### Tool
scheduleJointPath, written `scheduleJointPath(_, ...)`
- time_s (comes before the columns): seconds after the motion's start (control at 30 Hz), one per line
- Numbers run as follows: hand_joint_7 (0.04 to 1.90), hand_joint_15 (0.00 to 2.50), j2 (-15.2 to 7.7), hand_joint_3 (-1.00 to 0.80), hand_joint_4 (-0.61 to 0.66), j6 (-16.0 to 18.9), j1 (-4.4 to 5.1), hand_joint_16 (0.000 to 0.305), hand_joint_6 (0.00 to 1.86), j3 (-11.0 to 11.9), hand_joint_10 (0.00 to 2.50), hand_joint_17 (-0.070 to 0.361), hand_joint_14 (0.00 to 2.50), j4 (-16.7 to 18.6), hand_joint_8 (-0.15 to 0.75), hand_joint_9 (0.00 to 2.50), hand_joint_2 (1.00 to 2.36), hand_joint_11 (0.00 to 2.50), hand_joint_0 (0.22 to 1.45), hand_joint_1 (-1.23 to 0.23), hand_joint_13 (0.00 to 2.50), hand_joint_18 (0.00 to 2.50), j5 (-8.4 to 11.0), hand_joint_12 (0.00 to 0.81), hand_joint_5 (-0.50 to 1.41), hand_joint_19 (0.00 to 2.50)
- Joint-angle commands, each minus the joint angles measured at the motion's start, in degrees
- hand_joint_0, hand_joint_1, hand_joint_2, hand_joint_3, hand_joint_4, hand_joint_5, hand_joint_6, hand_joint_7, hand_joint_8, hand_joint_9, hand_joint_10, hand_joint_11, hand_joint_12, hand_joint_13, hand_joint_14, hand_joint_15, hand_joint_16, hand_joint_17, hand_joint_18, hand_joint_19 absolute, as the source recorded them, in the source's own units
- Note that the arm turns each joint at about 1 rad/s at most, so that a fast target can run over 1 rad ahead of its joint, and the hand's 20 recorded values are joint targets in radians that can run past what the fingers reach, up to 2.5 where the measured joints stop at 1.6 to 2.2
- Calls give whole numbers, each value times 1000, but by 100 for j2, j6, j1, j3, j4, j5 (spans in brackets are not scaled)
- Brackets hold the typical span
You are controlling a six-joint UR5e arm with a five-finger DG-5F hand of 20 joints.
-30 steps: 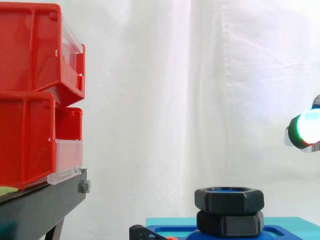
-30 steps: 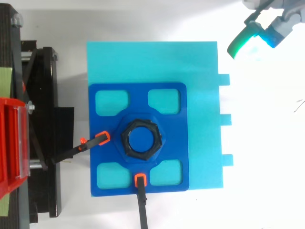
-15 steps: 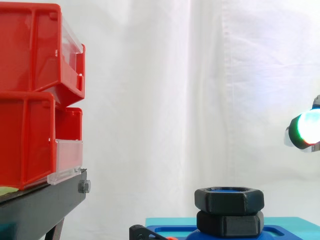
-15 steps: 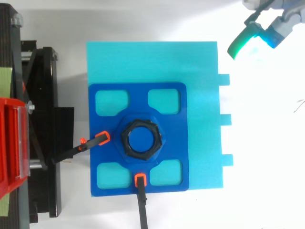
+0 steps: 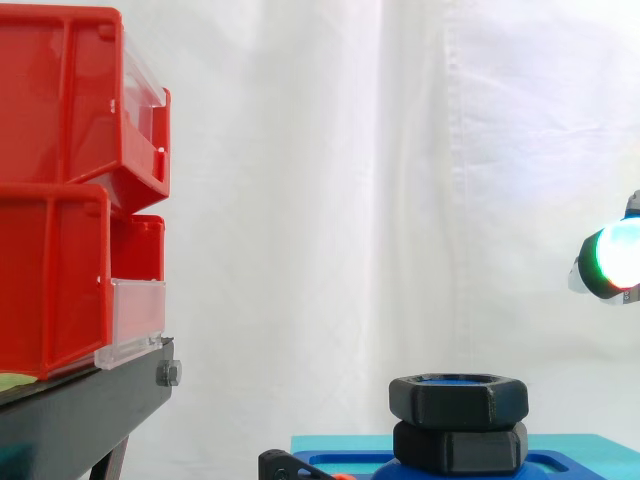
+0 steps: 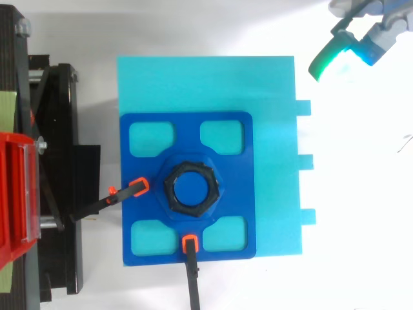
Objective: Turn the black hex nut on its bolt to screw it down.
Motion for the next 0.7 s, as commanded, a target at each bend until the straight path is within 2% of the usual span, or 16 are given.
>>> scheduleJointPath(0.0,572,0,0,-500,1,0,6,47,501,9,0,105,0,4,227,183,1000,0,450,-404,0,0,7,293,-300,16)
scheduleJointPath(0.67,585,0,0,-500,11,0,-3,46,501,0,0,104,0,4,221,177,1000,0,452,-424,0,0,7,293,-300,31)
